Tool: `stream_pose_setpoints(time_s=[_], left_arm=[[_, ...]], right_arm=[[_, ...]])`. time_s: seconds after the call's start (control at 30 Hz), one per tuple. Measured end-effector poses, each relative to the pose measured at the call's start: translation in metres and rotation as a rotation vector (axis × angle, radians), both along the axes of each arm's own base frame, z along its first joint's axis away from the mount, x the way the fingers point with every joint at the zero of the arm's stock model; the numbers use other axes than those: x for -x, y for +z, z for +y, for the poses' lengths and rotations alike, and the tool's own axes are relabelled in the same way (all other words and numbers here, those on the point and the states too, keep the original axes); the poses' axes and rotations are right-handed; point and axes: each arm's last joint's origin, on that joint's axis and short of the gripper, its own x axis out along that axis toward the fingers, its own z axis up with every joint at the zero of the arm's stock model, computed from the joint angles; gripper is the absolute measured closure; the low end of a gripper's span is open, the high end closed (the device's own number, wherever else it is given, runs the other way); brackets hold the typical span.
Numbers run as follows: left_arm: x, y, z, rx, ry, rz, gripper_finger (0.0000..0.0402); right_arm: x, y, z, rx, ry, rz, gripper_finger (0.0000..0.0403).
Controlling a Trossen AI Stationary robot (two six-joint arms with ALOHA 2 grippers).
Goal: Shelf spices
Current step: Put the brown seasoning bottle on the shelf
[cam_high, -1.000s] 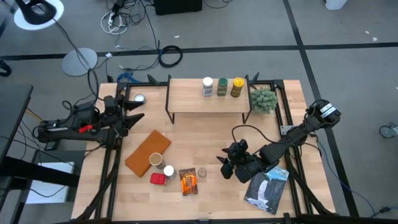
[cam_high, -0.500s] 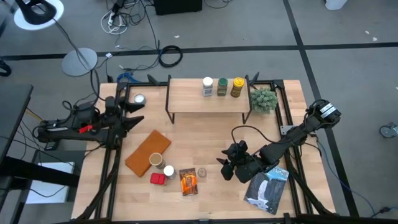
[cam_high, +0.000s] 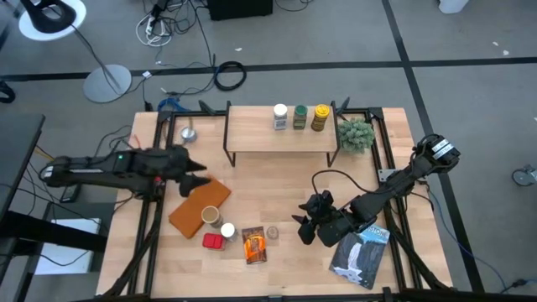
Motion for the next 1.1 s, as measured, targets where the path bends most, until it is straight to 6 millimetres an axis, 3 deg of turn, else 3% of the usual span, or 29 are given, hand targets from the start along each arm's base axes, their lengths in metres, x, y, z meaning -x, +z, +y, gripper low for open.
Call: stream_pose_setpoints(time_s=[0.17, 0.57, 0.83, 1.1], left_arm=[[-0.014, -0.002, -0.003, 0.054, -0.029, 0.197, 0.0058], [-0.050, 0.039, -0.024, -0.002, 0.015, 0.519, 0.0058], [-0.072, 0.033, -0.058, 0.036, 0.020, 0.629, 0.0058], [-0.080, 0.031, -0.082, 0.086, 0.033, 0.663, 0.0058]], right_arm=[[0.000, 0.000, 0.000, 0.000, 0.000, 0.000, 0.0195], [0.000, 0.000, 0.001, -0.020, 0.015, 0.003, 0.0198], [0.000, 0.000, 0.001, -0.029, 0.024, 0.008, 0.0199], [-0.002, 0.002, 0.003, -0.050, 0.030, -0.013, 0.0202]])
